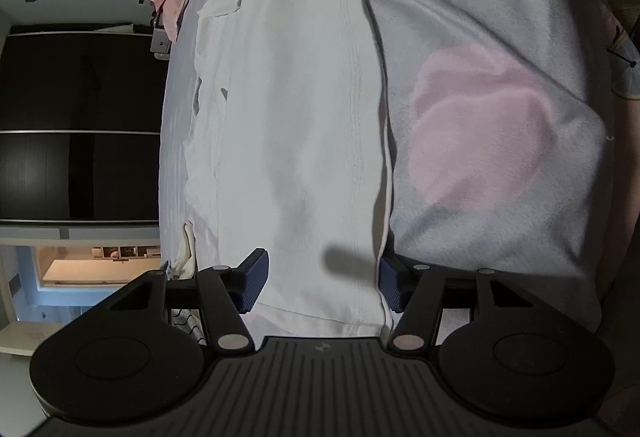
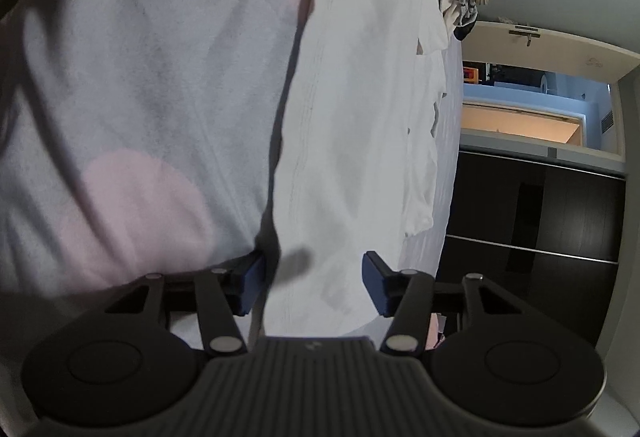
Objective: Fold clothes
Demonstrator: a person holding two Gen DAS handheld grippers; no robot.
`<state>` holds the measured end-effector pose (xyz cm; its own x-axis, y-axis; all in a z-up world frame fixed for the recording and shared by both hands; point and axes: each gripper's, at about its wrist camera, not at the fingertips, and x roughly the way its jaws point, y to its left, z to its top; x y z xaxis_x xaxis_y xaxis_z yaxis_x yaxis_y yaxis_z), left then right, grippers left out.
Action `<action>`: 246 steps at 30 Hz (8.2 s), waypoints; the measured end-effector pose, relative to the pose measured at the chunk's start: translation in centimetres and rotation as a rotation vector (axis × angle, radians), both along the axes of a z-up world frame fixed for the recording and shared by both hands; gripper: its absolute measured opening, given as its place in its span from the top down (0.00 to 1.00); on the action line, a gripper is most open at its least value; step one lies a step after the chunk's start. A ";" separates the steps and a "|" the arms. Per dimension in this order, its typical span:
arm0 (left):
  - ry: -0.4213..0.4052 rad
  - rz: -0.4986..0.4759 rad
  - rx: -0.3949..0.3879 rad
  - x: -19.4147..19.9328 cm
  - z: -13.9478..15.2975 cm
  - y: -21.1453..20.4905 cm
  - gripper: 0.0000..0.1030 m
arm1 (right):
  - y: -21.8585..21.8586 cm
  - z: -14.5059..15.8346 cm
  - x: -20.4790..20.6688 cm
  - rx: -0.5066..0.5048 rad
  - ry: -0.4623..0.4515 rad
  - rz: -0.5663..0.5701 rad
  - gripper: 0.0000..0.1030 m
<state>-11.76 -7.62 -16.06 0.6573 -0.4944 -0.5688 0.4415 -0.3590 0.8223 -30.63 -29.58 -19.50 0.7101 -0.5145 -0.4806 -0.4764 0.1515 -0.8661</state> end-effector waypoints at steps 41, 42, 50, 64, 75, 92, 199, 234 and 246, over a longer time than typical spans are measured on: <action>0.623 0.377 -0.419 -1.2 24.6 6.3 0.99 | 5.7 21.3 -8.3 0.197 -0.301 -0.214 0.98; 0.628 0.381 -0.418 -1.4 24.7 6.6 0.99 | 5.9 21.5 -8.7 0.211 -0.295 -0.215 0.98; 0.636 0.400 -0.450 -1.4 25.2 6.9 0.99 | 6.2 21.8 -9.1 0.246 -0.249 -0.214 0.98; 0.587 0.388 -0.558 7.7 28.1 -0.8 0.99 | -0.6 24.3 -1.4 0.210 -0.362 -0.234 0.98; 0.572 0.460 -0.571 20.5 24.8 -11.7 0.99 | -10.4 22.7 11.8 0.265 -0.426 -0.313 0.98; 0.661 0.698 -0.460 34.6 10.0 -23.4 0.91 | -22.9 9.5 30.3 0.405 -0.253 -0.516 0.97; 1.042 1.091 -0.626 21.7 9.1 -5.4 0.81 | -22.5 6.0 10.4 1.670 -0.306 -1.554 0.44; 1.028 1.088 -0.579 21.1 10.4 -5.5 0.81 | -13.0 18.7 24.0 1.686 -0.396 -1.306 0.93; 1.056 1.121 -0.667 23.3 11.8 -3.0 0.81 | -3.3 20.4 32.6 1.764 -0.110 -1.007 0.93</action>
